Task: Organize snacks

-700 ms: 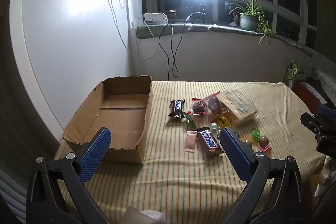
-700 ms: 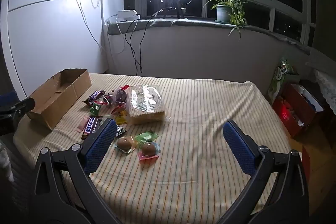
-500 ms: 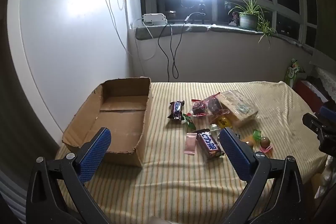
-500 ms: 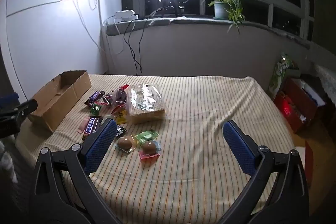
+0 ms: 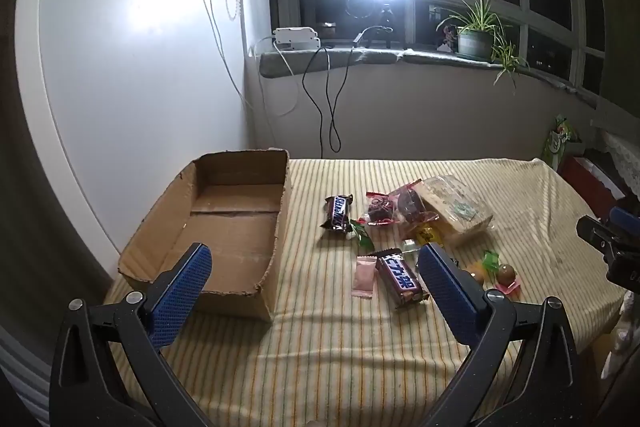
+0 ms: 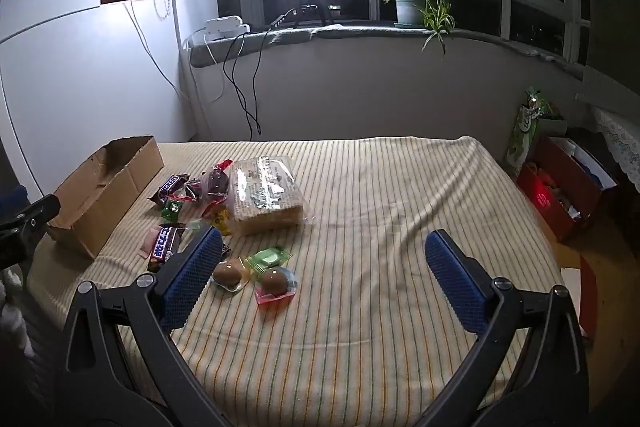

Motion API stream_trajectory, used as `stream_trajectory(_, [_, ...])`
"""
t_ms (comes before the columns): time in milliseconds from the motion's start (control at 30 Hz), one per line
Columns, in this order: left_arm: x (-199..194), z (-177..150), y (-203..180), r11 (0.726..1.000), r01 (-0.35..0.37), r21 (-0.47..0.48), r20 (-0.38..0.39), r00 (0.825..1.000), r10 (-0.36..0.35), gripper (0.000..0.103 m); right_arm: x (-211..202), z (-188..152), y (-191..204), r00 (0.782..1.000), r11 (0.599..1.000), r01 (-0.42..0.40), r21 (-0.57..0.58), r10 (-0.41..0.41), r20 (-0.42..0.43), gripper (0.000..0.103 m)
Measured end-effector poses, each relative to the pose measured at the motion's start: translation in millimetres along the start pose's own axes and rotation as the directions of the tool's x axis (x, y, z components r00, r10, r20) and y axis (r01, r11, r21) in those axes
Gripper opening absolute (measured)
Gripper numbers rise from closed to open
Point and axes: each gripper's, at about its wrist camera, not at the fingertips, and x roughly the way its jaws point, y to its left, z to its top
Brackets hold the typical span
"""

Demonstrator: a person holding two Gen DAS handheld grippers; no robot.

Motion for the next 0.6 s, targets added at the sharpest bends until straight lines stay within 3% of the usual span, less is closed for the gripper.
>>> stream_trajectory(600, [-7.1, 1.9, 2.4, 1.000, 0.013, -0.008, 0.007, 1.000, -0.013, 0.102, -6.0, 2.9, 3.8, 1.000, 1.000, 0.007, -0.012, -0.007, 0.014, 0.103])
